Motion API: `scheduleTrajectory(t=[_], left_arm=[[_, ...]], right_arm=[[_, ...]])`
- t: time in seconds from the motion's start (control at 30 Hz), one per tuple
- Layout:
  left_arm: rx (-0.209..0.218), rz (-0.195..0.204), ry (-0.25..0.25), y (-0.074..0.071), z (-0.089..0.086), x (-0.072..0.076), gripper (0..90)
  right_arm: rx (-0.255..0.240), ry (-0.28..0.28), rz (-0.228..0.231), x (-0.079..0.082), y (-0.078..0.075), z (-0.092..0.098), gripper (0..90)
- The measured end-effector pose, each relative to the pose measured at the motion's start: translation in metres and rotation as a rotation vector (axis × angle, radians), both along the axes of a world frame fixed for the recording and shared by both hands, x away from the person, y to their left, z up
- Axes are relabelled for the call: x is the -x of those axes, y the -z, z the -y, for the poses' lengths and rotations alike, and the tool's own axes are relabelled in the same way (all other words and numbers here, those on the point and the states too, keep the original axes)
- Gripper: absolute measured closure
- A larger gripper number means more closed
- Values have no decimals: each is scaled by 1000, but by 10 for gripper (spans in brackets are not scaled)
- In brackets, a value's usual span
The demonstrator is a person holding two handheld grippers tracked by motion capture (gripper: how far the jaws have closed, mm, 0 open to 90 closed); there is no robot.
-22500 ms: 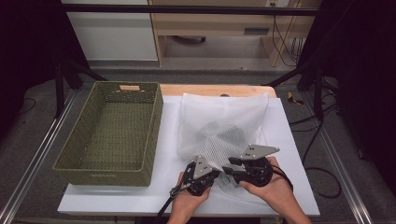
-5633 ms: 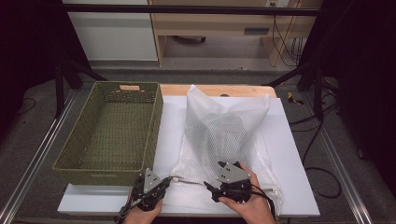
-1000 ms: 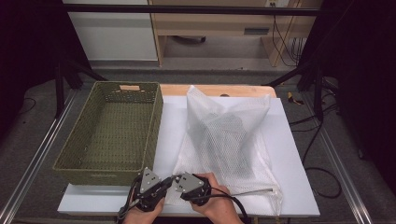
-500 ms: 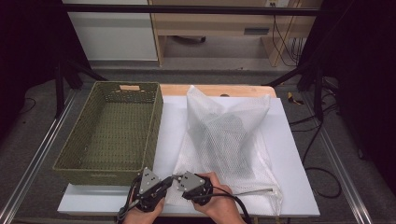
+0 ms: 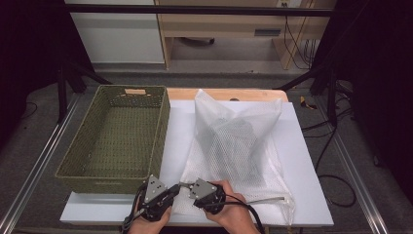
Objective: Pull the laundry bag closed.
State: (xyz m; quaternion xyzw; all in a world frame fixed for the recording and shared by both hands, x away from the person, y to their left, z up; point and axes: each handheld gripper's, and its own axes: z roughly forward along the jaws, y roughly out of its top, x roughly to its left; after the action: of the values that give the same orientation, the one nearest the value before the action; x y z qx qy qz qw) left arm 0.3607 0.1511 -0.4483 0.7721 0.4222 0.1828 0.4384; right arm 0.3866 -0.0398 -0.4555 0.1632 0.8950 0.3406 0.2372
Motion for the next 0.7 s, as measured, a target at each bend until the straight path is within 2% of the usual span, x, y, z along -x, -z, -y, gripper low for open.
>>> scheduleTrajectory(t=[0.27, 0.7], left_arm=[[6, -1, -1, 1, 0, 0, 890], [14, 6, -3, -1, 0, 2, 891]], right_arm=[[-6, 15, -15, 0, -1, 0, 819], [52, 15, -24, 3, -9, 10, 820]])
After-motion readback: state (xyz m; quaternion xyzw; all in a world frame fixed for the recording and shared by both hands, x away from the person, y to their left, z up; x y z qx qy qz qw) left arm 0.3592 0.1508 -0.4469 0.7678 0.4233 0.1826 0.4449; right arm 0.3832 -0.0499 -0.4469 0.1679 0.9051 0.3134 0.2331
